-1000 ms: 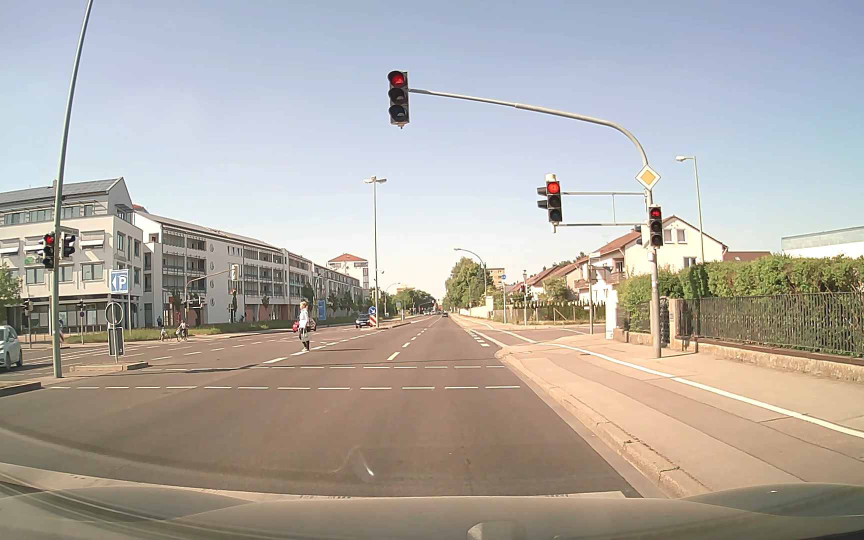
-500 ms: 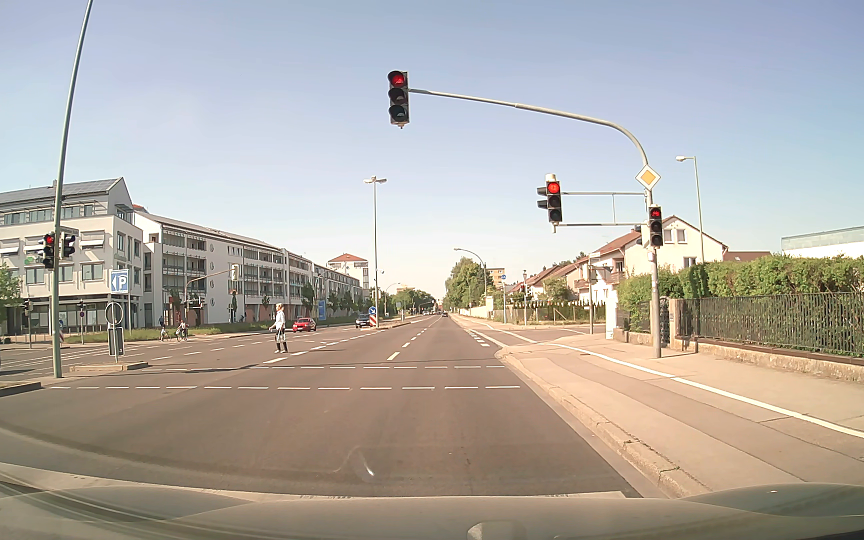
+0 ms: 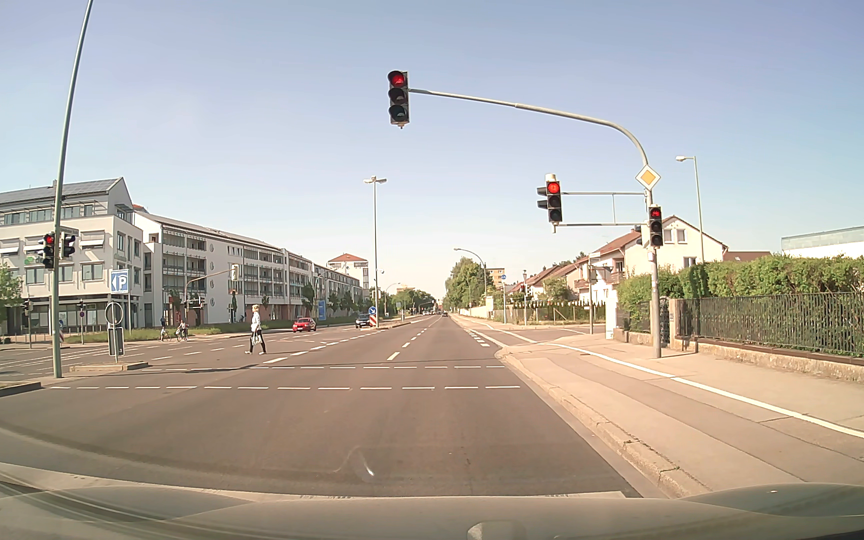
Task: Follow the waypoints while adhering to traffic rules and regulations
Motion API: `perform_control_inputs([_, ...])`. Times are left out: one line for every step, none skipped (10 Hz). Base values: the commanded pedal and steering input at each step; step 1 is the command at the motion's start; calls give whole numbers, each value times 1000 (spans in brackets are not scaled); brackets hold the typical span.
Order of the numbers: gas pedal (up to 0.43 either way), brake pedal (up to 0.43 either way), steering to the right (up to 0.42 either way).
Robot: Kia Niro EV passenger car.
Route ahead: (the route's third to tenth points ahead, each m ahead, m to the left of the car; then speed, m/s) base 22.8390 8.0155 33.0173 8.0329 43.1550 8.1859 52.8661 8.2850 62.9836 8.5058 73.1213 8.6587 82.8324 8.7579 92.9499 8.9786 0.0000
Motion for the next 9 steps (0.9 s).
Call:
perform_control_inputs([0, 293, 7])
perform_control_inputs([0, 293, 7])
perform_control_inputs([0, 293, 7])
perform_control_inputs([0, 293, 7])
perform_control_inputs([0, 293, 6])
perform_control_inputs([0, 293, 7])
perform_control_inputs([0, 293, 7])
perform_control_inputs([0, 293, 6])
perform_control_inputs([0, 293, 6])
